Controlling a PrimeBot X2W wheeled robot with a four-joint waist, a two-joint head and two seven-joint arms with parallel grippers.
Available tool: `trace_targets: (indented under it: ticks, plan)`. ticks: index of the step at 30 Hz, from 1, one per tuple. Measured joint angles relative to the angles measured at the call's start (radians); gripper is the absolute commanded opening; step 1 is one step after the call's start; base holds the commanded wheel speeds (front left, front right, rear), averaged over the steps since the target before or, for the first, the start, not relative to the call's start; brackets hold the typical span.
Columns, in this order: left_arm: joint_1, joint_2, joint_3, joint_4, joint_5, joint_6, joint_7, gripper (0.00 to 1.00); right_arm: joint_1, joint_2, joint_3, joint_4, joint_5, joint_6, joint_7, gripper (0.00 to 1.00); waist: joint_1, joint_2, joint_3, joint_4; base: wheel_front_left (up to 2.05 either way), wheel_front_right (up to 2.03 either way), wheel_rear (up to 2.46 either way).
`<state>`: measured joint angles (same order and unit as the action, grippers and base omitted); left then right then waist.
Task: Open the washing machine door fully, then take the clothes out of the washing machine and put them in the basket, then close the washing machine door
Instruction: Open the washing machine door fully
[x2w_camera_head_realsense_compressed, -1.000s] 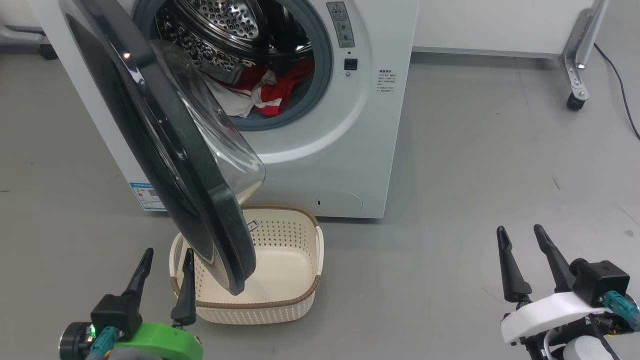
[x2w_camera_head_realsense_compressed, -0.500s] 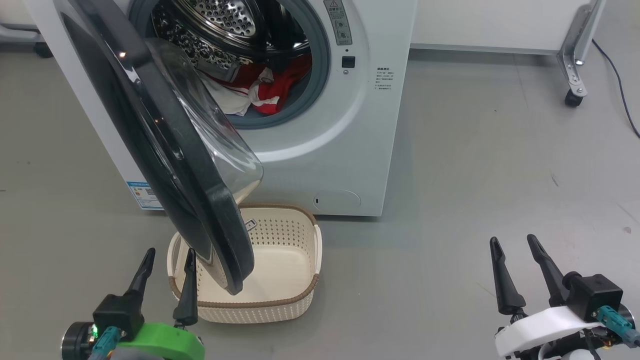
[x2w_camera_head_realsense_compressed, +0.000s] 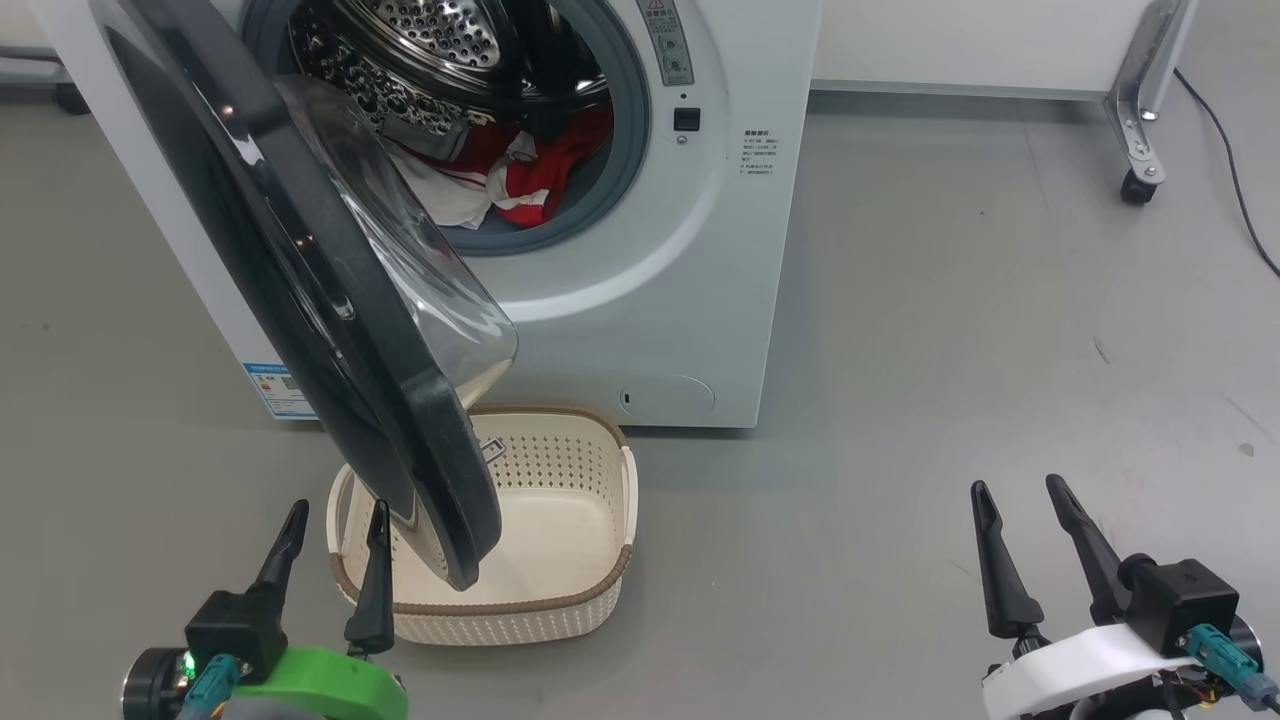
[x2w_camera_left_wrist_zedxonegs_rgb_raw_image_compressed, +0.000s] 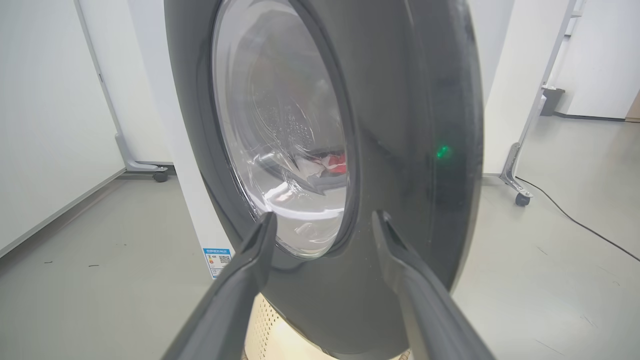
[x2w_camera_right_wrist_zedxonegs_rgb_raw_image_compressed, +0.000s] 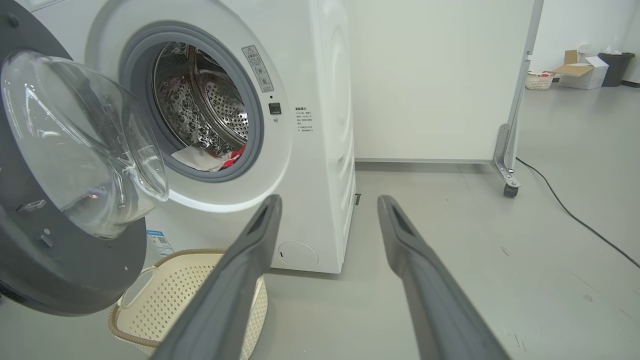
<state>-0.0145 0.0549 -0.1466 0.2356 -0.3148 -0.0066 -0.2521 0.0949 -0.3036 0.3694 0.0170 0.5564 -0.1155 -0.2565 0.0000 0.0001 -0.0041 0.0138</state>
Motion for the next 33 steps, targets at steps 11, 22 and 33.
trace_targets:
  ticks: [11,22,33]
  plan:
    - [0.0,-0.001,0.0,0.005,0.002,0.0,0.0,1.0,0.017,0.017,-0.016,-0.002,-0.023,0.017,0.0,1.0,0.0,0.0,0.005,-0.008,0.0,0.0,0.0]
    - [0.0,-0.004,0.0,0.009,0.004,-0.004,0.0,1.0,0.02,0.026,-0.03,-0.002,-0.041,0.026,0.0,1.0,0.0,0.0,0.007,-0.009,0.0,0.0,0.0]
    - [0.0,-0.005,0.004,0.009,0.01,-0.005,0.0,1.0,0.033,0.039,-0.042,-0.002,-0.057,0.041,0.0,1.0,0.0,0.0,0.007,-0.008,0.0,0.0,0.0]
